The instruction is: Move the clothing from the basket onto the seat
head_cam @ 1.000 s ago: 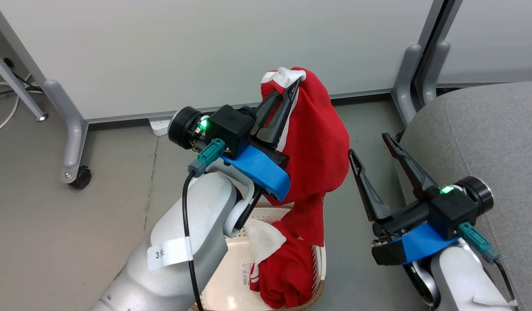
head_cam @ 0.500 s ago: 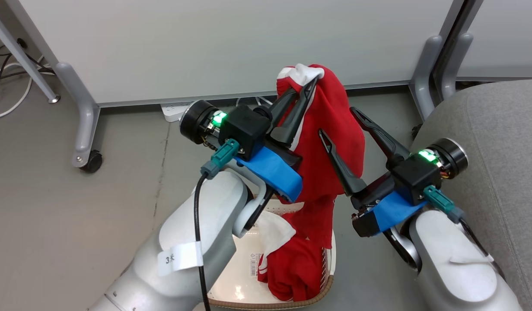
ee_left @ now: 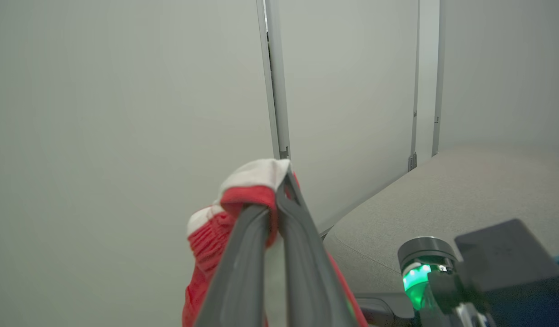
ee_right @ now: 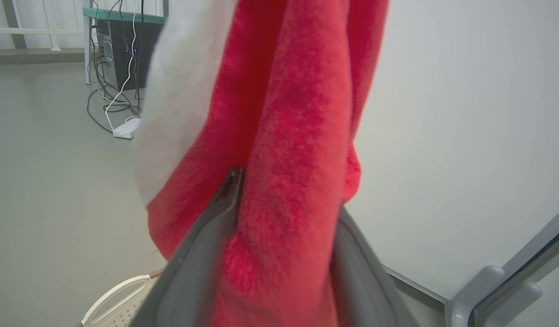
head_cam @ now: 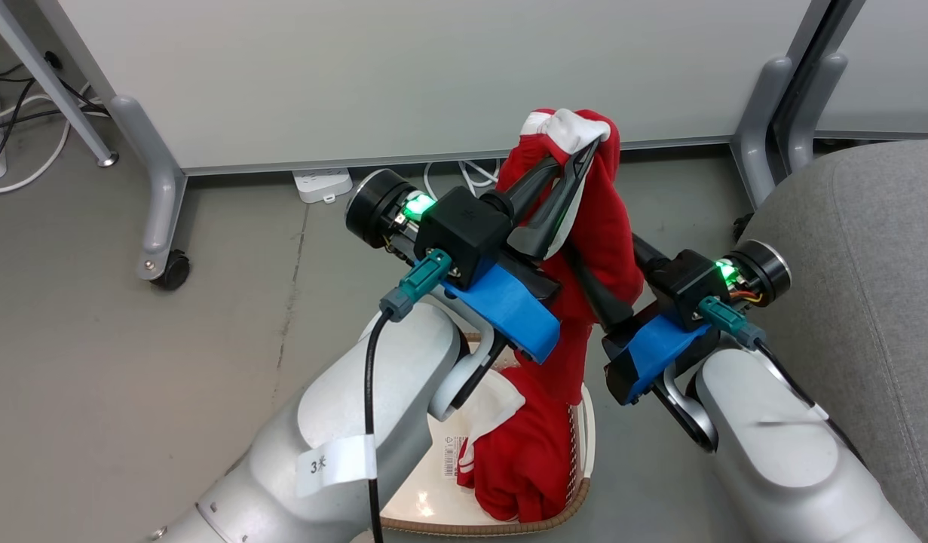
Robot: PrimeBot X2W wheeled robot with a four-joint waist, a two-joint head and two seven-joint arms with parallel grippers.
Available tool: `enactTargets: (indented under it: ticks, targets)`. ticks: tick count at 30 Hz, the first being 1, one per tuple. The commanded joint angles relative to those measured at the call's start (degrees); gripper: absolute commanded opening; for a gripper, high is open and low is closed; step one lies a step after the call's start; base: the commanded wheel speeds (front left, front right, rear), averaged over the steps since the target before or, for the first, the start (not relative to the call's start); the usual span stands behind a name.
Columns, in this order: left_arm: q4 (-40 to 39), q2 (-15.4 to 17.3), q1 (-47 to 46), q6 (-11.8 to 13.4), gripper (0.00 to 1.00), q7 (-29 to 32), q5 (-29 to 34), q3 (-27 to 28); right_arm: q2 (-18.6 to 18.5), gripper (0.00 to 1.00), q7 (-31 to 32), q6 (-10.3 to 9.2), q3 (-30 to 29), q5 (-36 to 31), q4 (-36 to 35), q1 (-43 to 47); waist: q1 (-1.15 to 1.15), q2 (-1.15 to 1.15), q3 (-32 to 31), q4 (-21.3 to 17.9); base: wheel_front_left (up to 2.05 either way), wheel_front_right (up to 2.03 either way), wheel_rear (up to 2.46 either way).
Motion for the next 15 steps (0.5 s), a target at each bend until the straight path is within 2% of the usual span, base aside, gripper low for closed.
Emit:
enactTargets:
  ticks: [1, 15]
  targets:
    - [-0.3, -0.01, -0.86, 0.21, 0.0, -0.27, -0.15, -0.09, 0.27, 0.0, -0.2, 0.01, 0.35, 0.46, 0.34, -1.11, 0.0, 0.0, -0.05, -0.02, 0.0, 0.0, 0.0]
    - [0.15, -0.02, -0.87, 0.66, 0.0, -0.27, -0.26, -0.18, -0.4, 0.0, -0.2, 0.01, 1.78, 2.12, 0.08, -1.23, 0.0, 0.0, -0.19, -0.17, 0.0, 0.0, 0.0]
